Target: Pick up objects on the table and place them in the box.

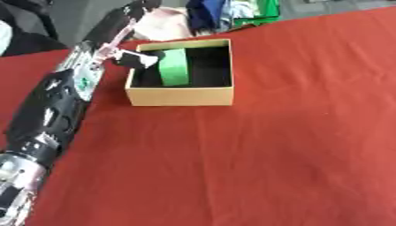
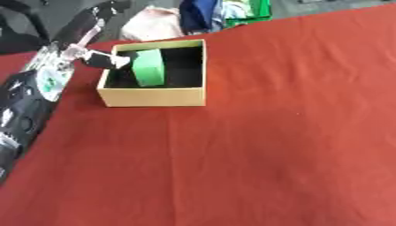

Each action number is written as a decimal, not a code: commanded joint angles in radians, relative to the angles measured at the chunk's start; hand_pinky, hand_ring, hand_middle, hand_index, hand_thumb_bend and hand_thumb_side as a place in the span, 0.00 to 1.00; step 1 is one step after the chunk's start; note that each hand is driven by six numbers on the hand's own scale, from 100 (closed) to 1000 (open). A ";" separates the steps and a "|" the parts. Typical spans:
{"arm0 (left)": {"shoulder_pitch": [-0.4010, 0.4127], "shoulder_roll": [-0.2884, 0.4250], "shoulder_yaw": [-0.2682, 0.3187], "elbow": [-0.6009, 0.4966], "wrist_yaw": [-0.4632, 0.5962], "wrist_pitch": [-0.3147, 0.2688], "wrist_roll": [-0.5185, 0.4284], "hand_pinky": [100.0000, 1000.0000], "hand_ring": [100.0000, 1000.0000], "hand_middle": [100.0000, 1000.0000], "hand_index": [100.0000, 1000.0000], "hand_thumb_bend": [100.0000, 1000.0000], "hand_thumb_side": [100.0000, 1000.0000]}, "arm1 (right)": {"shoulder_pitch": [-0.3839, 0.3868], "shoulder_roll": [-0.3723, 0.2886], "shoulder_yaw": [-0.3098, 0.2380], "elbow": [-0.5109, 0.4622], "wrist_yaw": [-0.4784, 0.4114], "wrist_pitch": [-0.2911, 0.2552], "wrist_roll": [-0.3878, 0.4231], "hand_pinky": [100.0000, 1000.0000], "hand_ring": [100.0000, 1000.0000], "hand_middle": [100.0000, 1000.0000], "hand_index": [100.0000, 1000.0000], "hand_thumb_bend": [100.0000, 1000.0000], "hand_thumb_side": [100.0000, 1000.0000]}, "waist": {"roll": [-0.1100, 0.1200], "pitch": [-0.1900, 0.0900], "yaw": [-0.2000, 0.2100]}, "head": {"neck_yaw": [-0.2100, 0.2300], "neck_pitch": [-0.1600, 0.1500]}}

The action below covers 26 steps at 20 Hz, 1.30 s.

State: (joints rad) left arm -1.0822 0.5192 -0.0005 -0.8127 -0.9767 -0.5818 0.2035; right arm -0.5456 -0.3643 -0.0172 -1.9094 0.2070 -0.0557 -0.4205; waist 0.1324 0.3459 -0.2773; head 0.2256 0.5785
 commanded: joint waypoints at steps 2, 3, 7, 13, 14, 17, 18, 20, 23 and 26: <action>-0.023 0.032 0.016 -0.026 0.023 -0.008 0.028 0.81 0.86 0.86 1.00 0.43 0.14 | -0.007 -0.015 0.000 -0.020 -0.010 0.000 0.001 0.60 0.59 0.61 0.79 0.00 0.38 | 0.008 -0.003 0.007 | -0.005 -0.007; -0.023 0.033 0.017 -0.034 0.039 -0.010 0.030 0.81 0.86 0.86 1.00 0.41 0.15 | -0.006 -0.015 0.000 -0.019 -0.011 0.000 0.001 0.60 0.59 0.61 0.79 0.00 0.38 | 0.007 -0.004 0.009 | -0.006 -0.007; -0.021 0.037 0.021 -0.071 0.145 -0.003 0.033 0.80 0.84 0.86 1.00 0.32 0.21 | -0.004 -0.014 0.000 -0.018 -0.010 0.000 0.001 0.61 0.59 0.61 0.78 0.00 0.38 | 0.003 -0.010 0.017 | -0.009 -0.002; -0.005 0.056 0.006 -0.172 0.364 0.029 -0.007 0.80 0.84 0.86 1.00 0.28 0.33 | 0.000 -0.006 -0.001 -0.021 -0.001 -0.002 0.001 0.61 0.59 0.61 0.78 0.00 0.38 | -0.006 -0.025 0.035 | -0.014 0.010; -0.002 0.059 0.005 -0.189 0.396 0.038 -0.020 0.80 0.84 0.86 1.00 0.28 0.35 | 0.000 -0.004 -0.002 -0.022 0.001 -0.003 0.002 0.61 0.59 0.61 0.78 0.00 0.38 | -0.008 -0.027 0.038 | -0.015 0.010; 0.006 0.064 0.001 -0.239 0.504 0.064 -0.063 0.80 0.83 0.86 1.00 0.26 0.39 | 0.001 0.000 -0.003 -0.023 0.006 -0.003 0.002 0.61 0.59 0.61 0.78 0.00 0.38 | -0.015 -0.033 0.046 | -0.018 0.012; 0.009 0.065 0.000 -0.256 0.541 0.073 -0.078 0.80 0.83 0.86 1.00 0.25 0.40 | 0.001 0.002 -0.003 -0.023 0.008 -0.004 0.002 0.61 0.59 0.61 0.78 0.00 0.38 | -0.016 -0.035 0.049 | -0.018 0.013; 0.017 0.069 -0.002 -0.298 0.615 0.090 -0.106 0.79 0.83 0.86 1.00 0.24 0.39 | 0.002 0.004 -0.004 -0.025 0.011 -0.004 0.001 0.61 0.59 0.61 0.78 0.00 0.38 | -0.020 -0.039 0.057 | -0.020 0.014; 0.043 0.084 0.001 -0.400 0.731 0.121 -0.114 0.78 0.80 0.84 1.00 0.24 0.32 | 0.000 0.005 -0.005 -0.025 0.019 -0.004 0.002 0.61 0.59 0.61 0.78 0.00 0.37 | -0.028 -0.043 0.076 | -0.029 0.019; 0.095 0.117 0.010 -0.541 0.833 0.150 -0.096 0.77 0.78 0.82 1.00 0.23 0.25 | -0.001 0.001 -0.011 -0.025 0.029 -0.003 -0.001 0.61 0.59 0.61 0.78 0.00 0.37 | -0.037 -0.047 0.099 | -0.041 0.025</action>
State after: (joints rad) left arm -0.9754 0.5862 -0.0033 -1.2885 -0.1864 -0.4443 0.1027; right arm -0.5359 -0.3504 -0.0189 -1.9101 0.2245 -0.0570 -0.4196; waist 0.1163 0.3399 -0.1758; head 0.1899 0.5966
